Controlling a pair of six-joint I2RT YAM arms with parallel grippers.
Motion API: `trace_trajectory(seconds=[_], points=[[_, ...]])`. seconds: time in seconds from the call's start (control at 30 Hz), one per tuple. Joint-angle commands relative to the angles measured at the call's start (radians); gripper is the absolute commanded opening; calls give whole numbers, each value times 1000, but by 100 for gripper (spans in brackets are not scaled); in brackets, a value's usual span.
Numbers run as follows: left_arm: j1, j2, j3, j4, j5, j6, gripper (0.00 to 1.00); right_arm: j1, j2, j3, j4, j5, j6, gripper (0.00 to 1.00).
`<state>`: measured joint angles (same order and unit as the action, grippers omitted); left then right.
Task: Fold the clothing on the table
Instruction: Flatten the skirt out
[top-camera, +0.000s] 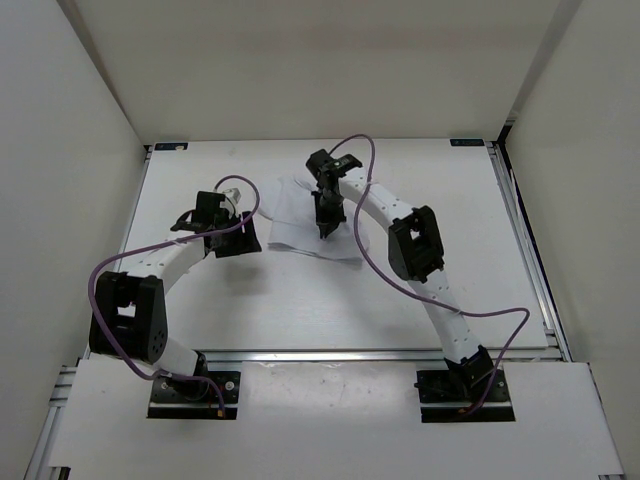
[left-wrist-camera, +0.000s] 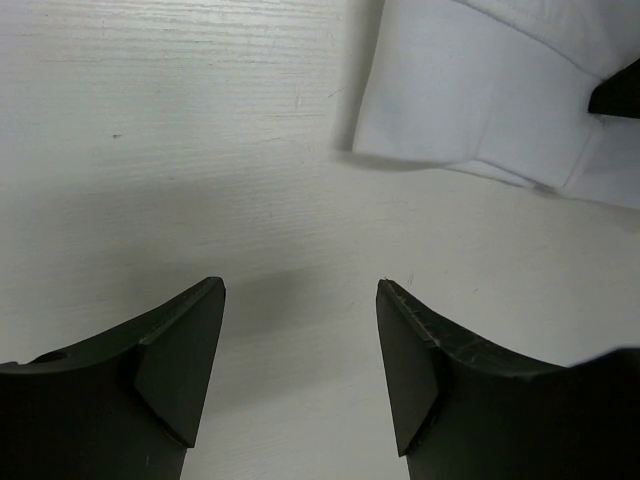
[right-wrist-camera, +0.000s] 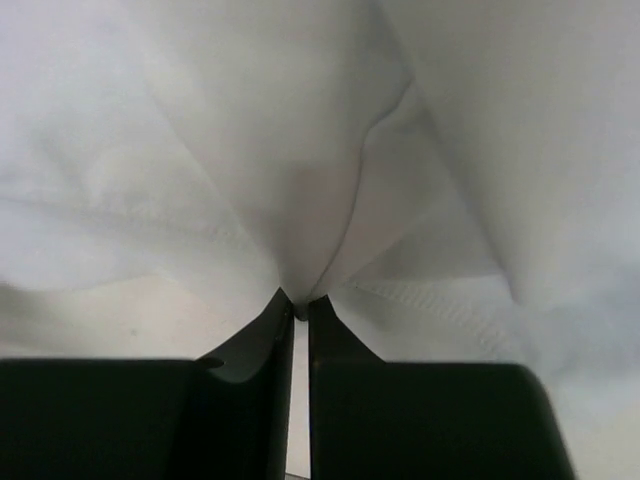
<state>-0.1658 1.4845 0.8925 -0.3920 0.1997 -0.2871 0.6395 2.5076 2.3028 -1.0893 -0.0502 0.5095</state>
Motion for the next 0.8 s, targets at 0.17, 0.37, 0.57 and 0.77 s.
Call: trace_trajectory(seconds=[0.17,0.37,0.57,0.77], points=[[3,-40,5,4,11,0,73,43,-78,350,-224,116,-66,0],[0,-47,-4,1,33,3,73,17,-200,248,-238,179,-83,1],[15,-72,-27,10,40,-11,74,6,-216,254,-121,38,-100,0],[57,-84,-27,5,46,-29,74,55,-148,390,133,-342,-138,0]])
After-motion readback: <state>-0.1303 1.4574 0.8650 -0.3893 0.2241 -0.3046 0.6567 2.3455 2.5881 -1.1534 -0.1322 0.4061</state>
